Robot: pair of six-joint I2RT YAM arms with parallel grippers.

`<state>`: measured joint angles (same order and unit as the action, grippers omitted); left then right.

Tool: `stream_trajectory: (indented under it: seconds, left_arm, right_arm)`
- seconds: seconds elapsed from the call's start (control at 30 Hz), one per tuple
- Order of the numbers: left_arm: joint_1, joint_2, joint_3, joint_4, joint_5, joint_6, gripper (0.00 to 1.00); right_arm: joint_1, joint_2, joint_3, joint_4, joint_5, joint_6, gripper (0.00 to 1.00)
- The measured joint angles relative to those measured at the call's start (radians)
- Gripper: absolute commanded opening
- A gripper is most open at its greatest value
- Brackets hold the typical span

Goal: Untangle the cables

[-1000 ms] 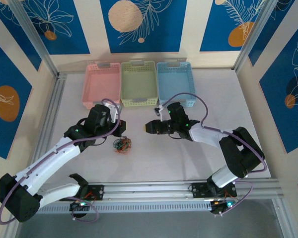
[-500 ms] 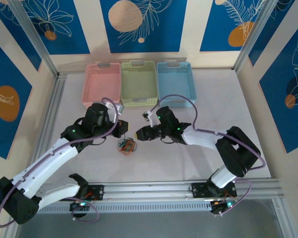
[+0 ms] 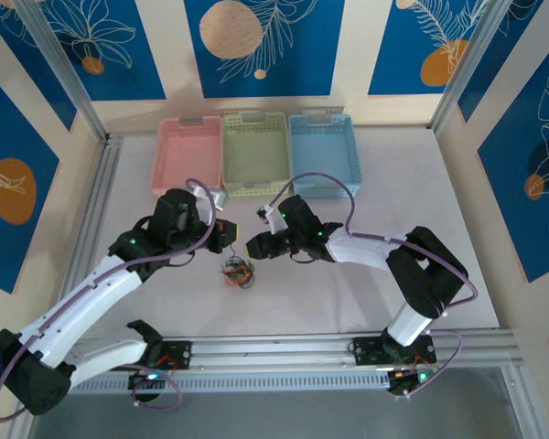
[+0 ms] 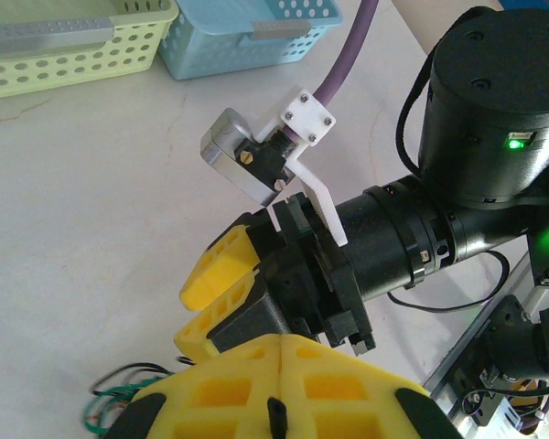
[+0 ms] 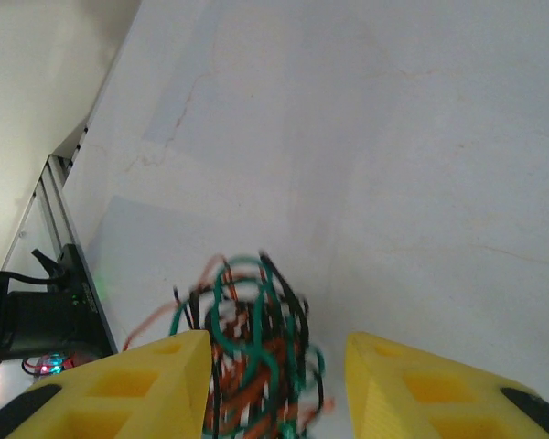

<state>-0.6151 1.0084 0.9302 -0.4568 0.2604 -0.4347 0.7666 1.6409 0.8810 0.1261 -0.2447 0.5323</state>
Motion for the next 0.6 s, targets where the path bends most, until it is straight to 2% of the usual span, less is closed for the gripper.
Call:
stream_trajectory:
  seconds: [0.27, 0.6]
  left_arm:
    - [0.000, 0.056, -0.040, 0.037, -0.010, -0.003, 0.00]
    - [0.000, 0.089, -0.046, 0.076, -0.010, -0.004, 0.00]
  right_arm:
    - [0.031, -0.008, -0.035, -0.015, 0.026, 0.090, 0.39]
    - [0.059, -0.013, -0.037, -0.022, 0.032, 0.097, 0.34]
